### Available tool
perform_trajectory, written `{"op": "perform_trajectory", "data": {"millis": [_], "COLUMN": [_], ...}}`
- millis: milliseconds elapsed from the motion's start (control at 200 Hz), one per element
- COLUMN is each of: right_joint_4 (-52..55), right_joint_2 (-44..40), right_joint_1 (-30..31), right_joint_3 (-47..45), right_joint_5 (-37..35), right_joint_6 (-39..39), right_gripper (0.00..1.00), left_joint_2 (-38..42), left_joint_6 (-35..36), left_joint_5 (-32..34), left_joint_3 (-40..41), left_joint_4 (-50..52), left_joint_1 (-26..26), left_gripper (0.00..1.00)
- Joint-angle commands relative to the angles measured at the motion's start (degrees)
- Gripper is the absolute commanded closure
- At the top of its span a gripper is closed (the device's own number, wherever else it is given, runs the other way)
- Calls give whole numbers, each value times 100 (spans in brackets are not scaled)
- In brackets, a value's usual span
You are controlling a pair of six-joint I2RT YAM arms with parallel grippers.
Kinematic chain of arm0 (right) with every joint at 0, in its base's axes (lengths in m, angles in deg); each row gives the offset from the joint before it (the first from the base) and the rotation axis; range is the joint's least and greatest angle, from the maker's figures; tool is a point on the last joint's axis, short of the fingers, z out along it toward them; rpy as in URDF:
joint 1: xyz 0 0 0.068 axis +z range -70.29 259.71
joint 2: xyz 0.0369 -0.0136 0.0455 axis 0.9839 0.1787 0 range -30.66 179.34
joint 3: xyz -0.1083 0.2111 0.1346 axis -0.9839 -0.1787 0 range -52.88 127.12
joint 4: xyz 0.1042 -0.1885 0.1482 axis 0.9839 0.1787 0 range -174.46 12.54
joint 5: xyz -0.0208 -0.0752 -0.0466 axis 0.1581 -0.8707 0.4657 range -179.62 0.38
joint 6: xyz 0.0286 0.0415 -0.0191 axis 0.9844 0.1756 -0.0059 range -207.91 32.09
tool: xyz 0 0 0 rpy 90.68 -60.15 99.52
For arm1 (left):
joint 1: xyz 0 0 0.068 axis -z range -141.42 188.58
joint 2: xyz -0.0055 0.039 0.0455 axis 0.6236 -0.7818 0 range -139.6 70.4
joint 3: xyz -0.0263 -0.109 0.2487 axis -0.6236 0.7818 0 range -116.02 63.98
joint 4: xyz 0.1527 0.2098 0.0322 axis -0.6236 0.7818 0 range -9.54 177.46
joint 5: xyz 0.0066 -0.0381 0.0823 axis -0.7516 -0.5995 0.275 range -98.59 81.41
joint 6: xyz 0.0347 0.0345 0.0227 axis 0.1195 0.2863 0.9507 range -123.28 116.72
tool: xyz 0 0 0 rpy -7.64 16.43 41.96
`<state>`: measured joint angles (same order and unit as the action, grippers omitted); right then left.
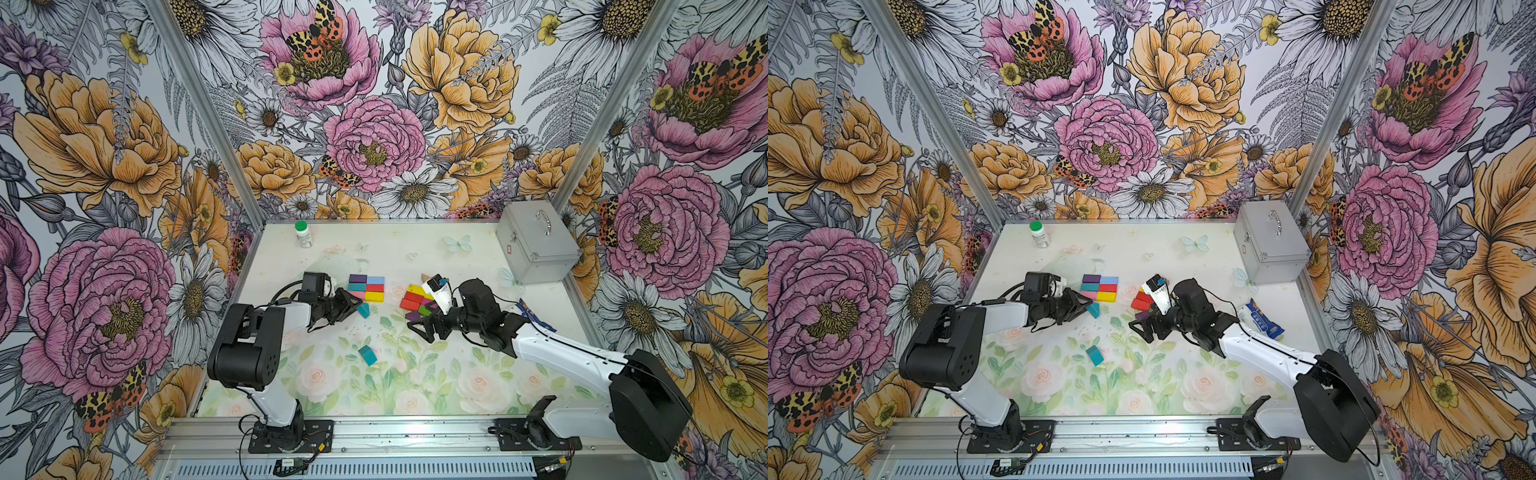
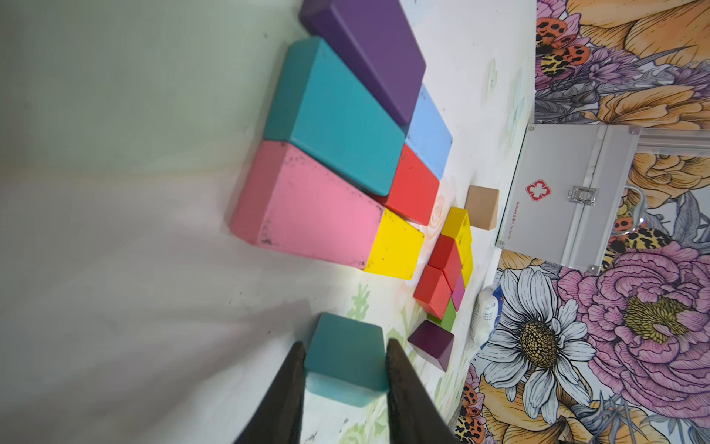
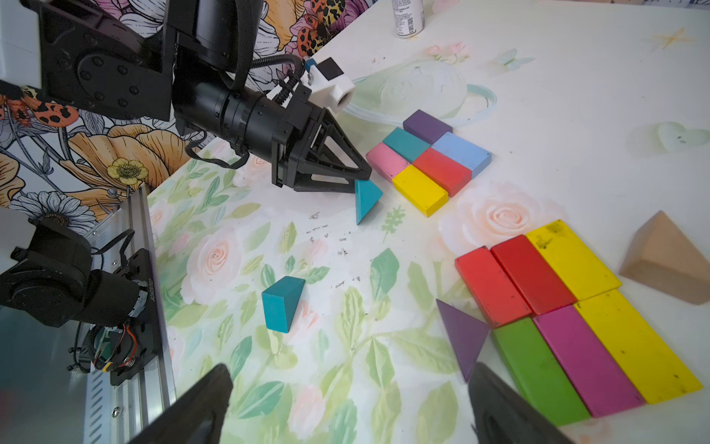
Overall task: Assemble a piece of candy with building blocks
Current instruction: Place the building block at the center of the board.
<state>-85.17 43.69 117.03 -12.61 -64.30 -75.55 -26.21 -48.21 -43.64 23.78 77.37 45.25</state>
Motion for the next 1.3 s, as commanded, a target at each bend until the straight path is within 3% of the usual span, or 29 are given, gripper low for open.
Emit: {"op": "perform_trajectory", "data": {"millis": [0, 120, 390, 610, 771, 1296], "right_joint_4": [-13, 26, 79, 84, 56, 85], "right_joint_2": [-8, -34, -8, 18, 71, 77], "right_joint_1": [56, 56, 56, 56, 56, 38], "right_joint_3": [213, 225, 280, 285, 291, 292], "right_joint_5": [73, 47, 38, 41, 52, 19], "right_joint_6": [-80, -109, -155, -193, -215, -322], "right_gripper": [3, 3, 3, 3, 3, 3], "left_joint_2": [-260, -312, -165, 547, 838, 350], "left_joint_6": [-40, -17, 56, 708, 872, 588], "left_joint_5": [-10, -26, 35, 472, 560, 560], "left_joint_3": [211, 241, 407, 295, 312, -137], "left_joint_4": [-145, -165, -132, 1210, 1557, 1310], "left_joint_1": [-106, -162, -245, -226, -53, 827], "left_gripper": [65, 57, 54, 51, 50, 50]}}
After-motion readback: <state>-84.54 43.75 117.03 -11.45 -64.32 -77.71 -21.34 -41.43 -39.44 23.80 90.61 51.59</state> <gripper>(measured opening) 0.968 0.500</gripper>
